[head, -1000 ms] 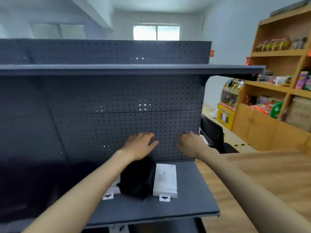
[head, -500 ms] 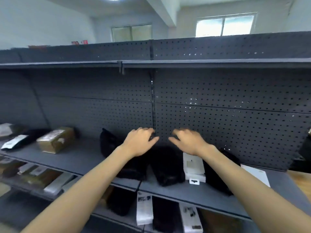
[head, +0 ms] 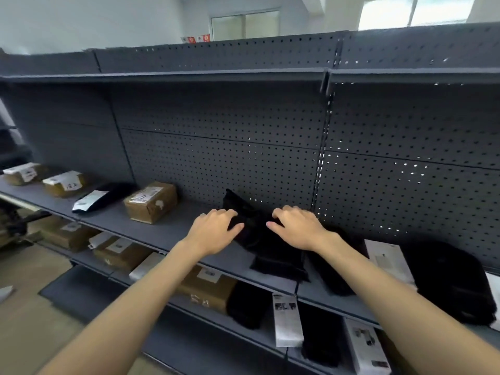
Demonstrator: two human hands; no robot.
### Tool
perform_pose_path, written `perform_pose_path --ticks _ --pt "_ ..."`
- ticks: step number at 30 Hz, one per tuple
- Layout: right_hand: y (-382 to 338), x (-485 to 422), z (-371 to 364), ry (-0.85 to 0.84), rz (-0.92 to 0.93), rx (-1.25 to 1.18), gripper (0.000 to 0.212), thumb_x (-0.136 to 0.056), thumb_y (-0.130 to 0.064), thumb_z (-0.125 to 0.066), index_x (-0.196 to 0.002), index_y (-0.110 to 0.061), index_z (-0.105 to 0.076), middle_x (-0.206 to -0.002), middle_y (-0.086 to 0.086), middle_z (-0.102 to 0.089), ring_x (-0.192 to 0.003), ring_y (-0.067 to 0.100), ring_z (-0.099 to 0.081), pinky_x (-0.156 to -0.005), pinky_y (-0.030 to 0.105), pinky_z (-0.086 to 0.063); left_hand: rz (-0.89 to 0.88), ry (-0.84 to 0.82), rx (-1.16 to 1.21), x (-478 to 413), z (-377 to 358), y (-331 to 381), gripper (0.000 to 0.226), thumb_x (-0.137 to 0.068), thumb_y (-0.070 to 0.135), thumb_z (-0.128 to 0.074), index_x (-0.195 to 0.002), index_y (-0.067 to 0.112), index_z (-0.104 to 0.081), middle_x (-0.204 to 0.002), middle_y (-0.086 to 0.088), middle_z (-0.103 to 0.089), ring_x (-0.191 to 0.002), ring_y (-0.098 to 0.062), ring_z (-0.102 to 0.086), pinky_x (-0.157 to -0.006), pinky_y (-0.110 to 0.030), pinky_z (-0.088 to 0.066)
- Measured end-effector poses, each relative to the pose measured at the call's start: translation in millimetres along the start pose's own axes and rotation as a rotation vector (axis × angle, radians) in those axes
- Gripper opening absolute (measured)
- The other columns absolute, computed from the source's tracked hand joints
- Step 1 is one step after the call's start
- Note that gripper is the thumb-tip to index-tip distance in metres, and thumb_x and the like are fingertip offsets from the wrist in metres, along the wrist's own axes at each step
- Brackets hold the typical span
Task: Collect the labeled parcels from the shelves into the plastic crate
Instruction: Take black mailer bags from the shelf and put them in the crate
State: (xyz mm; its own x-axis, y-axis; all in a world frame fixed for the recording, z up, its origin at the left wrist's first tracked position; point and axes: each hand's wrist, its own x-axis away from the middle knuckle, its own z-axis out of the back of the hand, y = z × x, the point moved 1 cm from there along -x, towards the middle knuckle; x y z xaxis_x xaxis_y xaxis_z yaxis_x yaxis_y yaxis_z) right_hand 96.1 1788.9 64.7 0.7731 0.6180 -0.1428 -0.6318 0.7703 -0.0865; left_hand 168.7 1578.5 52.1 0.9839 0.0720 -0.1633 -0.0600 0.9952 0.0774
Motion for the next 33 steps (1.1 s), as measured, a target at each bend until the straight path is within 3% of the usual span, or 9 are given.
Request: perform_pose_path --ticks 8,18,25,33 --pt "-12 -80 -30 -0.026 -0.032 -0.032 0.044 -0.102 -0.049 -0.040 -0.121 -0.014 -0.057 -0.121 0.008 -0.061 -0.112 0.029 -0.057 -0.085 0.040 -0.045 0.013 0.001 0.028 -46 -21 -52 0.053 -0.103 0.054 -0.039 -0.144 0.021 -0.049 -0.137 -0.003 -0.061 -0.125 -0.025 -0.056 -0.099 -0.043 -0.045" --pt "15 -152 -87 -0.075 -0.171 -0.109 0.046 -0.102 -0.050 -0.039 -0.123 -0.012 -0.054 -0.125 0.008 -0.059 -0.116 0.030 -0.056 -0.089 0.041 -0.044 -0.049 -0.157 -0.017 -126 -64 -89 0.054 -0.103 0.054 -0.040 -0.146 0.022 -0.048 -0.138 -0.007 -0.060 -0.125 -0.029 -0.056 -0.099 -0.040 -0.045" --pt "15 -164 -124 -0.165 -0.285 -0.322 0.045 -0.102 -0.050 -0.039 -0.124 -0.015 -0.056 -0.125 0.008 -0.063 -0.113 0.027 -0.059 -0.093 0.041 -0.049 -0.108 -0.187 0.159 -156 -101 -85 0.056 -0.104 0.053 -0.037 -0.157 0.040 -0.024 -0.145 -0.008 -0.053 -0.124 -0.034 -0.057 -0.097 -0.046 -0.049" --pt "-5 -161 -138 -0.082 -0.432 -0.541 0.051 -0.101 -0.050 -0.043 -0.139 -0.017 -0.047 -0.131 0.003 -0.059 -0.119 0.024 -0.057 -0.093 0.037 -0.049 -0.067 -0.197 0.415 -172 -125 -91 0.050 -0.107 0.050 -0.032 -0.153 0.032 -0.040 -0.143 -0.011 -0.049 -0.126 -0.036 -0.054 -0.105 -0.045 -0.044"
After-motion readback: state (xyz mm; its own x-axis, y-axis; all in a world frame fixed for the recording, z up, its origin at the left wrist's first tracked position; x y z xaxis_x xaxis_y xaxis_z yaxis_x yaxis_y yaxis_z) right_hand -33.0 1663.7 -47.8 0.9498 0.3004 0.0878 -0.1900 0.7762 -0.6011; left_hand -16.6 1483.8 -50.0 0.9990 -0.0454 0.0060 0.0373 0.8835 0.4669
